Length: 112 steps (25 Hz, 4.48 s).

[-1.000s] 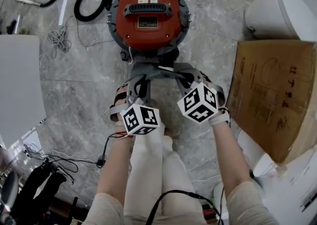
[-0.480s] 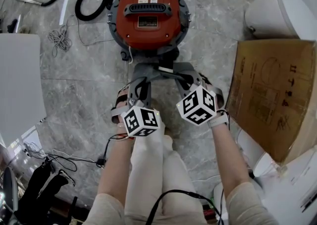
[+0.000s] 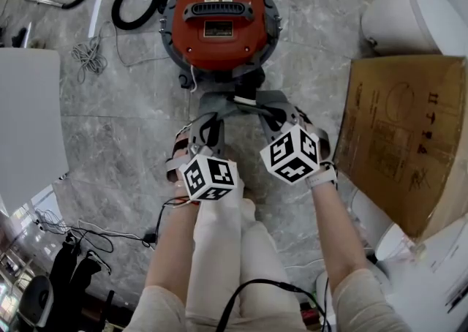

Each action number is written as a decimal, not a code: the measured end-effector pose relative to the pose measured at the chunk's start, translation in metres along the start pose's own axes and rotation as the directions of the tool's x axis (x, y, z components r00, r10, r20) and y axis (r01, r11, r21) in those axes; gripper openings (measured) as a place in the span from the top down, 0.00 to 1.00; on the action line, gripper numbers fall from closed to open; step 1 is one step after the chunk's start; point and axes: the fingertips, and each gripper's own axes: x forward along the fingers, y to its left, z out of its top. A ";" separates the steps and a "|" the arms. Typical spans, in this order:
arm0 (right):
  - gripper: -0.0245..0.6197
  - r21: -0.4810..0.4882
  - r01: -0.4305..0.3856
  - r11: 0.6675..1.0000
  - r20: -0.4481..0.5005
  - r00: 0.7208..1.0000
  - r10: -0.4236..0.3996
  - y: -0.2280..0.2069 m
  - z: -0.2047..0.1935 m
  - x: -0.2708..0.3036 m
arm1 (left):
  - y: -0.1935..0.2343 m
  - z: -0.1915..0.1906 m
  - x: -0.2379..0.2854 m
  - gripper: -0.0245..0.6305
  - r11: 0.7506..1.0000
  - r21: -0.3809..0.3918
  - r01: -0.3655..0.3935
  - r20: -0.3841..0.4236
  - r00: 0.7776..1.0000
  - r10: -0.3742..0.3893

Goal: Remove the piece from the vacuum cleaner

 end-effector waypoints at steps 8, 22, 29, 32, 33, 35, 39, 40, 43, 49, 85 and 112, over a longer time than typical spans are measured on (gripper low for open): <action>0.92 0.000 -0.002 1.000 -0.005 1.000 0.002 0.006 -0.001 -0.002 | 0.000 -0.003 -0.004 0.89 1.000 -0.011 0.002 -0.001 1.000 -0.002; 0.92 0.021 0.008 1.000 0.003 1.000 -0.009 0.008 -0.003 -0.002 | -0.006 -0.007 -0.004 0.89 0.999 -0.037 0.005 -0.002 1.000 -0.005; 0.92 0.044 0.023 0.999 0.008 1.000 -0.024 0.009 -0.003 -0.004 | -0.009 -0.009 -0.005 0.89 0.998 -0.063 0.010 -0.004 1.000 -0.010; 0.92 0.043 0.025 0.999 0.007 1.000 -0.026 0.007 0.001 -0.007 | -0.003 -0.004 -0.009 0.89 0.996 -0.094 0.002 0.006 1.000 -0.002; 0.92 0.045 0.023 0.999 0.008 1.000 -0.024 0.007 0.001 -0.008 | -0.003 -0.003 -0.010 0.89 0.995 -0.098 0.003 0.006 1.000 -0.002; 0.92 0.051 0.019 0.999 0.010 1.000 -0.020 0.006 0.000 -0.008 | -0.002 -0.001 -0.011 0.89 0.994 -0.105 0.005 0.003 1.000 -0.005; 0.92 0.036 0.021 0.999 0.003 1.000 -0.021 0.008 0.001 -0.013 | -0.003 0.000 -0.014 0.89 0.993 -0.117 0.023 -0.004 1.000 -0.024; 0.92 0.031 0.021 0.999 0.002 1.000 -0.021 0.009 0.000 -0.012 | -0.005 -0.002 -0.014 0.89 0.992 -0.121 0.029 -0.007 1.000 -0.030; 0.92 0.031 0.022 0.999 0.007 1.000 -0.022 0.011 -0.003 -0.009 | -0.013 -0.010 -0.009 0.89 0.991 -0.124 0.042 -0.017 0.999 -0.045; 0.92 0.037 0.030 0.999 -0.001 1.000 -0.030 0.016 -0.011 -0.004 | -0.019 -0.018 -0.003 0.89 0.989 -0.136 0.052 -0.027 0.998 -0.057; 0.92 0.123 -0.047 0.991 0.119 0.992 0.033 0.038 0.040 -0.127 | 0.006 0.049 -0.124 0.89 0.961 -0.271 0.058 0.099 0.995 -0.032; 0.92 0.103 -0.074 0.992 0.201 0.978 0.053 0.033 0.136 -0.329 | 0.045 0.186 -0.301 0.89 0.945 -0.312 0.103 0.239 0.971 -0.027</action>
